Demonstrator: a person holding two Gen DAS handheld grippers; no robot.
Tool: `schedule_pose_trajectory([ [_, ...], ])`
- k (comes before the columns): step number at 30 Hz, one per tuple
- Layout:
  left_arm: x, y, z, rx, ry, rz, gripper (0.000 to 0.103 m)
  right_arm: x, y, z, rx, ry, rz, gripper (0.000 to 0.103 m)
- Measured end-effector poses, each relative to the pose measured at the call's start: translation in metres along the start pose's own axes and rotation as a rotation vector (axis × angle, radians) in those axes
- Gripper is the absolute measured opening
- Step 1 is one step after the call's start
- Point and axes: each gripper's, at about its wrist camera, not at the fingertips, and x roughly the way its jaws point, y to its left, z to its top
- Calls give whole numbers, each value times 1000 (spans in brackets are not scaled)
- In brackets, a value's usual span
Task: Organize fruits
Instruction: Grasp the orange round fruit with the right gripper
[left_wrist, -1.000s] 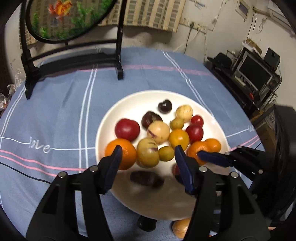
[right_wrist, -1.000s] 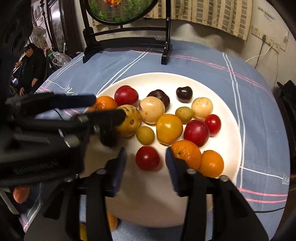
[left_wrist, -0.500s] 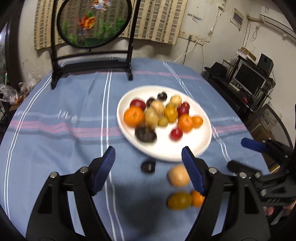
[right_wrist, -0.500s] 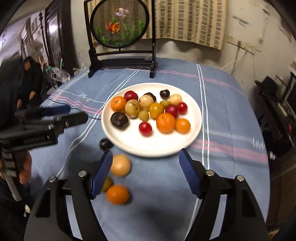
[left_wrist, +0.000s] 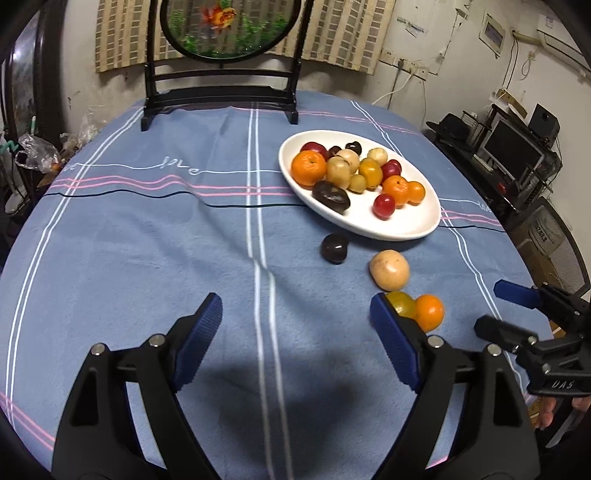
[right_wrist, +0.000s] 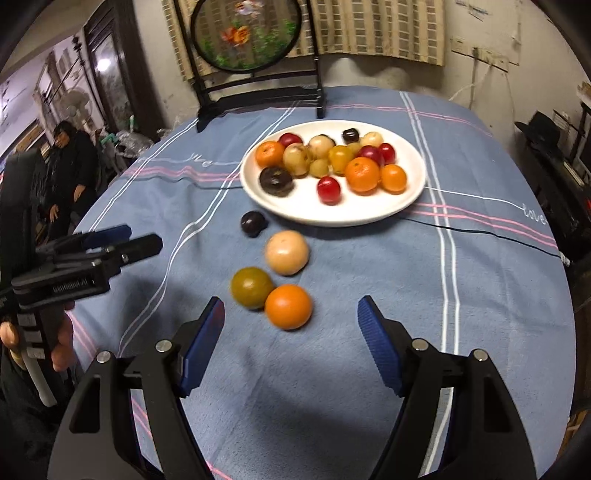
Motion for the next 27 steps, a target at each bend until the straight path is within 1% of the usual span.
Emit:
schedule_pose_trajectory([
  [2,-1,1,0,3,2,2,84,11,2,-3,-19,16,22,75],
  [4,-2,0,0,6,4,3,84,22,-1,-4,-11,37,32,71],
  [6,-3,0,-1,11,2,2,84,29,-4,-6,-4,52,43,56],
  [9,-4,-1,-2,18,-1,4,84,39,-6,-6,0,69,46,50],
  [13,-4,-1,-1,17,1,-1,84,53,-11,-6,-1,88,35,50],
  [16,-4,-5,-1,27,1,-6,84,70,-16,-5,17,109,51,49],
  [17,-4,-6,-1,31,3,-6,84,73,-17,-6,27,110,79,43],
  [18,-4,-7,-2,35,5,-6,84,73,-18,-6,35,101,84,40],
  [20,-1,-11,-2,45,17,-6,84,68,-18,-6,37,92,74,40],
  [23,9,-22,-4,83,57,-18,84,44,-21,-11,52,47,62,40],
  [25,17,-33,-5,114,78,-23,84,27,-27,-19,63,19,24,40],
  [27,26,-44,-6,136,94,-40,84,16,-36,-28,84,12,-14,40],
])
